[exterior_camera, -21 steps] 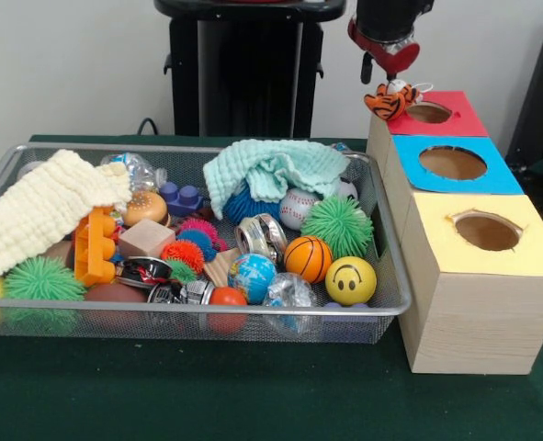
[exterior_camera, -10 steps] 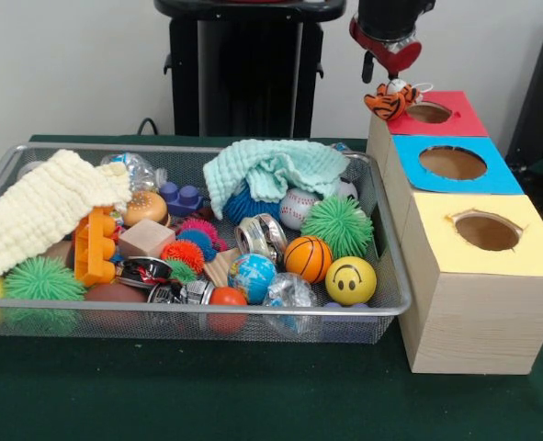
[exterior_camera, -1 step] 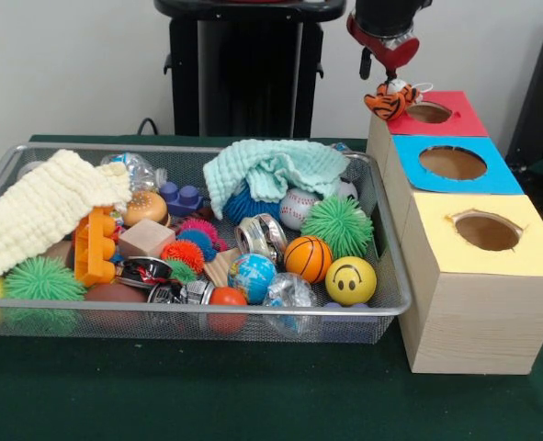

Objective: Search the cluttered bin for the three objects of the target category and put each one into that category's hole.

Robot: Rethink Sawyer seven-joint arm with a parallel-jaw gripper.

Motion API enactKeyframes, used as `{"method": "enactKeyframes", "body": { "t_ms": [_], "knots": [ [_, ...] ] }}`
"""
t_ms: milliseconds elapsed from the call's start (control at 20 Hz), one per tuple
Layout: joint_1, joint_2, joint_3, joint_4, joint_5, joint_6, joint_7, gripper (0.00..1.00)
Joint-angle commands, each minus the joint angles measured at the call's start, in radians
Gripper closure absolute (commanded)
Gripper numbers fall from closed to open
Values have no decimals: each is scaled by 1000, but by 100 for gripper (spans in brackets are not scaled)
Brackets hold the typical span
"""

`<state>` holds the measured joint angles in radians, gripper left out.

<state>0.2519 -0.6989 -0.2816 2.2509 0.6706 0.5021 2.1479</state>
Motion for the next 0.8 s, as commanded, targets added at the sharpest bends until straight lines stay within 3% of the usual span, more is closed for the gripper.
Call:
{"method": "enactKeyframes", "body": {
  "t_ms": [50,800],
  "knots": [
    [-8,10,-25,-160,-31,118,282,0],
    [15,33,-77,-267,-66,198,315,0]
  ]
}}
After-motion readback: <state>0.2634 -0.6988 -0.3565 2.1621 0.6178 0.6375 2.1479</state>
